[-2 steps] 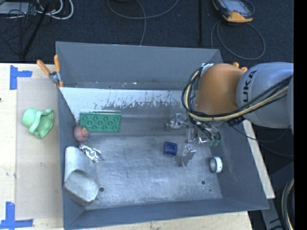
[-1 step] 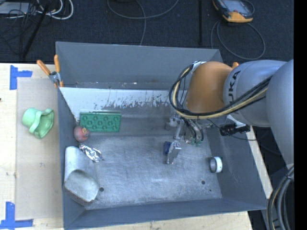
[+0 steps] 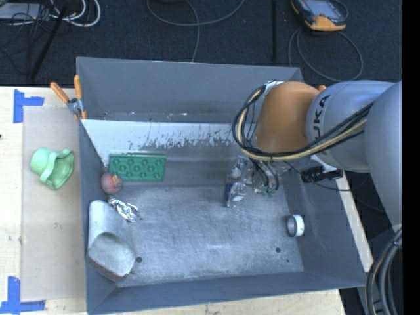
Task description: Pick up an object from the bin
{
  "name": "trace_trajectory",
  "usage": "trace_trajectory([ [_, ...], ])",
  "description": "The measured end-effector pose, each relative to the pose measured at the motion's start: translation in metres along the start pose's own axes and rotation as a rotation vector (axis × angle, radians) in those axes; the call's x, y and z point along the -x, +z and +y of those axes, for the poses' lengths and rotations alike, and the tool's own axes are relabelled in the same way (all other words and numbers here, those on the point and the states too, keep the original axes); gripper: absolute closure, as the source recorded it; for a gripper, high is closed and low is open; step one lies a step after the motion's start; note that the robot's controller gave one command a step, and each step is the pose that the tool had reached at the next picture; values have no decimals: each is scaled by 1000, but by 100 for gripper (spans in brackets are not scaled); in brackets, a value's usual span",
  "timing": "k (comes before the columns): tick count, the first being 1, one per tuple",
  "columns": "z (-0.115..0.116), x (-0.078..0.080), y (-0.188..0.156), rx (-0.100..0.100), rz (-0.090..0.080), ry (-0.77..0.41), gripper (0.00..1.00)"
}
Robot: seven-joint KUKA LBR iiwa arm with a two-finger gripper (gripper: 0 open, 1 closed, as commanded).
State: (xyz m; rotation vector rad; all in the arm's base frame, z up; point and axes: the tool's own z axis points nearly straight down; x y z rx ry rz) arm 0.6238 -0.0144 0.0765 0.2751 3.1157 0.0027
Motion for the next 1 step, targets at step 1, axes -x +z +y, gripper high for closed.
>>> trace_trajectory([
  [1,-26,-18,-159,-2,6,-63,100],
])
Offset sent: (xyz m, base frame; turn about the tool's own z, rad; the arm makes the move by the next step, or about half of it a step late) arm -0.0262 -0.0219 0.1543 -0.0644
